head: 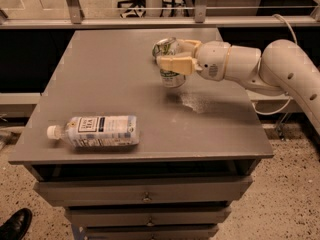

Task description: Place 7up can upright

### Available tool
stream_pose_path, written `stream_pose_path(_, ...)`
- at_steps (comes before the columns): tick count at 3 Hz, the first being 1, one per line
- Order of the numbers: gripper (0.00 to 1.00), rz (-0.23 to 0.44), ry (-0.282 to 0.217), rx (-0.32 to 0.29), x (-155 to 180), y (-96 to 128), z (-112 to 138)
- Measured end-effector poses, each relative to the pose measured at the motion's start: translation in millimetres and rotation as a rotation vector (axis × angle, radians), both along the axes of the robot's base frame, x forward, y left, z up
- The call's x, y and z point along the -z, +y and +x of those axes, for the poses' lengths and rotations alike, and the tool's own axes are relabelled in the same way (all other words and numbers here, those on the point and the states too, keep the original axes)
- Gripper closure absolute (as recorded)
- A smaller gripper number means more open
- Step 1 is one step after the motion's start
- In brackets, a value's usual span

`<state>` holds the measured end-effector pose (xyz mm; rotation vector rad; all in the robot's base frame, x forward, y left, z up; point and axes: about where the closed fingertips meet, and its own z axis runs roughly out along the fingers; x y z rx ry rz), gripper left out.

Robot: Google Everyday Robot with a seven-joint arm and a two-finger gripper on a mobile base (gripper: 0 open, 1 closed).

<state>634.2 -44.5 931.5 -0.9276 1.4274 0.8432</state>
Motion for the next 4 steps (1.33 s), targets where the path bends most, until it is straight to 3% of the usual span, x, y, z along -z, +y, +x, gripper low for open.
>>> stream_pose_path(2,0.51,0.001,-0.018,-0.022,21.9,-21.4,-13.3)
stream_pose_path(4,0.01,0.039,-0.02,0.018,40.8,-49.2,-27.2)
